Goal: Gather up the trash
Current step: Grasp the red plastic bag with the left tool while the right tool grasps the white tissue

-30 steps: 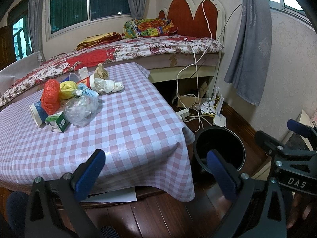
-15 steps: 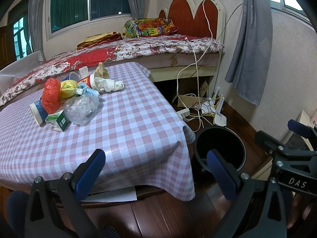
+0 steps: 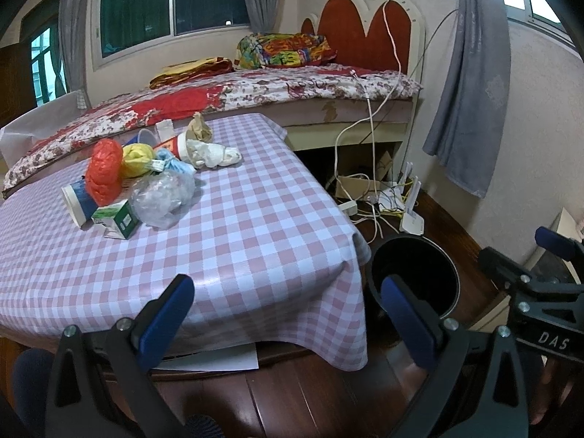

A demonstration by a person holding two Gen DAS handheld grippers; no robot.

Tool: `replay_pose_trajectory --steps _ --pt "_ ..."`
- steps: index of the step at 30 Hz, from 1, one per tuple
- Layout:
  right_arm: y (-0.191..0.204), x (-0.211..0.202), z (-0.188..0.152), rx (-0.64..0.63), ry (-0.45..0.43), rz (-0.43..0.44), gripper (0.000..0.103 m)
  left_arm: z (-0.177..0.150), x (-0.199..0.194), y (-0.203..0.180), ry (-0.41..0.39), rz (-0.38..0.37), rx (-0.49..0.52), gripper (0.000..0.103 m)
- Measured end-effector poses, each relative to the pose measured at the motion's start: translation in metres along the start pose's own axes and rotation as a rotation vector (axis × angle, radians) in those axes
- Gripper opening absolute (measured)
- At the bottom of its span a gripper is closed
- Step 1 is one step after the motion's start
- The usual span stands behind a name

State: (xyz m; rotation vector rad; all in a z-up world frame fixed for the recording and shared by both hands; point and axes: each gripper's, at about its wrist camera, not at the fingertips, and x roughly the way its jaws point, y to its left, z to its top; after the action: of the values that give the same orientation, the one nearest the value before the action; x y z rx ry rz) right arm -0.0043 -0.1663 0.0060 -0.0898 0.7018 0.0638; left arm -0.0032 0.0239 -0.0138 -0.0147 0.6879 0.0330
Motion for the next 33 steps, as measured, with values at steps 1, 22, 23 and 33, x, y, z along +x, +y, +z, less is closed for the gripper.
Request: replay_pose_trajectory --steps 1,22,23,33 --pt "0.000 0.001 0.001 0.001 0.001 0.007 0.103 0.001 -0.001 0.002 -0.005 0.006 -0.003 0.103" --pt "0.115 0.052 0.054 -0.218 -0.042 0.364 0.103 0.028 0.018 0.170 -0.039 0.181 -0.266 0.093" --pt "0.123 0.055 0.057 -0.223 -0.052 0.389 0.103 0.031 0.021 0.176 -0.040 0.177 -0.276 0.089" --pt "0.195 0.106 0.095 -0.243 -0.049 0.457 0.092 0.047 0.035 0.200 -0.073 0.189 -0.289 0.088"
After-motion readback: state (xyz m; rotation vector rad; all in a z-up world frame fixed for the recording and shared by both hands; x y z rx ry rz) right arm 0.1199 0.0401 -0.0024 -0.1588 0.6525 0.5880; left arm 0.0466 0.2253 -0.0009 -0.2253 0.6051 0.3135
